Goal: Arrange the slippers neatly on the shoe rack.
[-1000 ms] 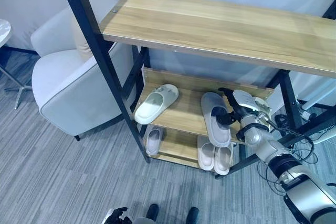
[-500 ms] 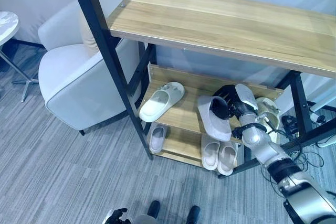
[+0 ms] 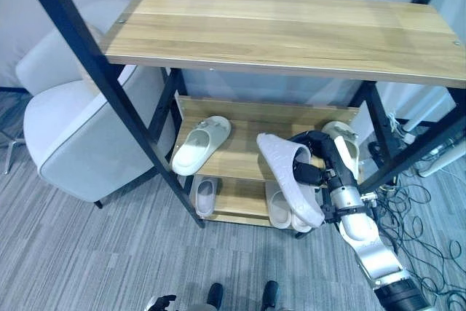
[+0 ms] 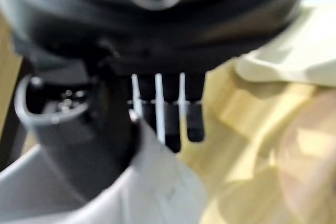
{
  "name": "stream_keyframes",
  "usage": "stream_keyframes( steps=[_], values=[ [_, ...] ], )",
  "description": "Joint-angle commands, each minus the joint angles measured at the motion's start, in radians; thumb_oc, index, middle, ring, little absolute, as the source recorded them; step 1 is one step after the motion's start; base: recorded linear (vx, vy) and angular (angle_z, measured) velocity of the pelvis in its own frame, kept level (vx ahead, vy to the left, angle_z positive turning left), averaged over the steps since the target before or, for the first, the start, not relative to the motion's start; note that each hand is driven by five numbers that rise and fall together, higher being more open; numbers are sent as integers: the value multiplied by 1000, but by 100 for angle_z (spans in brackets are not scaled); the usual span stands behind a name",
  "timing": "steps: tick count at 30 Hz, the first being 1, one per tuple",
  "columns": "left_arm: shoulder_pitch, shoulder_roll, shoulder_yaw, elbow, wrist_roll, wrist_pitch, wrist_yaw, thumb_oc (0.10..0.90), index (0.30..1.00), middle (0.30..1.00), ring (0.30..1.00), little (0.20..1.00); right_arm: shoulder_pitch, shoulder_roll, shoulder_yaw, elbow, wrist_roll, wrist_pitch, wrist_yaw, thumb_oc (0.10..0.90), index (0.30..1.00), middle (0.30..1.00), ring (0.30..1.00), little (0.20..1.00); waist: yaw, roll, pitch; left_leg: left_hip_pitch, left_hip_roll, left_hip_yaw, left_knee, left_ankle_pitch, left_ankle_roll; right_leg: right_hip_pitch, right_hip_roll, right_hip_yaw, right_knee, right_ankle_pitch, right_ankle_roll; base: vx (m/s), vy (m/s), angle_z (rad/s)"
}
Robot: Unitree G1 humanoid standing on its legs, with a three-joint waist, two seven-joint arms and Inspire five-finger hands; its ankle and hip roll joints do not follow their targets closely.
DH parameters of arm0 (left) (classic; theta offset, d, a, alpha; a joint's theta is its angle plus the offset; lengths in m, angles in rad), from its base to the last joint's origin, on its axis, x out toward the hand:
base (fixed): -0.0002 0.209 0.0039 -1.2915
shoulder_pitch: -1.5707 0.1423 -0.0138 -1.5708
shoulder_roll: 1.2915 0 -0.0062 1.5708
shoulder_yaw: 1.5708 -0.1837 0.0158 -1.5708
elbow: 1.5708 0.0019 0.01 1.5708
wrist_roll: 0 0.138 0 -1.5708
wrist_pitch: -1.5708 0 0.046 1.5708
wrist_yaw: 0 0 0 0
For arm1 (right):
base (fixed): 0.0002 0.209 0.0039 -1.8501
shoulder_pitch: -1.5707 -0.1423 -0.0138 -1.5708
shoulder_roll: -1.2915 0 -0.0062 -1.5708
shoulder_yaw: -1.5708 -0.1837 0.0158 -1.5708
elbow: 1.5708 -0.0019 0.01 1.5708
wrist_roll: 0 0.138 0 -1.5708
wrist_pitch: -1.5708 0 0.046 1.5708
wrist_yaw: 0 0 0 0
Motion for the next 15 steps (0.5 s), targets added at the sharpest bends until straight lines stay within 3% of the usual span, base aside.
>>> stream_keyframes(
  steps=[1, 6, 11, 14, 15],
  values=[
    [-53, -66, -26, 37, 11, -36, -26, 800, 900, 900, 900, 900, 10, 5, 27, -197, 166, -125, 108, 400, 300, 300, 300, 300, -17, 18, -53, -27, -2, 50, 3, -59, -3, 79, 0, 34, 13, -154, 68, -32, -3, -28],
    [-55, -62, -24, 30, 15, -45, -47, 800, 900, 900, 900, 900, 81, -7, 103, -173, 277, -94, 246, 400, 300, 300, 300, 300, -27, 14, -45, -32, 1, 56, 3, -54, -9, 78, 0, 36, 13, -151, 65, -42, -16, -12],
    [-58, -51, -38, 22, 25, -54, -57, 800, 900, 900, 900, 900, 87, -33, 166, -99, 252, -77, 298, 400, 300, 300, 300, 300, -24, 7, -15, -38, 2, 35, 3, -46, -15, 85, 3, 10, 13, -149, 56, -78, -30, -2],
    [-77, -44, -51, 11, 21, -56, -51, 800, 900, 900, 900, 900, 57, -35, 183, -59, 219, -80, 281, 400, 300, 300, 300, 300, -22, 10, 30, -55, 6, 24, 3, -36, -15, 40, 0, -9, 61, -156, 51, -243, -18, 17],
    [-115, -32, -67, -21, -5, -60, -35, 800, 900, 900, 900, 900, -8, -40, 191, -22, 181, -86, 235, 400, 300, 300, 300, 300, -14, 16, 113, -127, 15, 17, 43, -8, -14, -49, -14, -19, 148, -168, 43, -286, -15, 23]
  ],
)
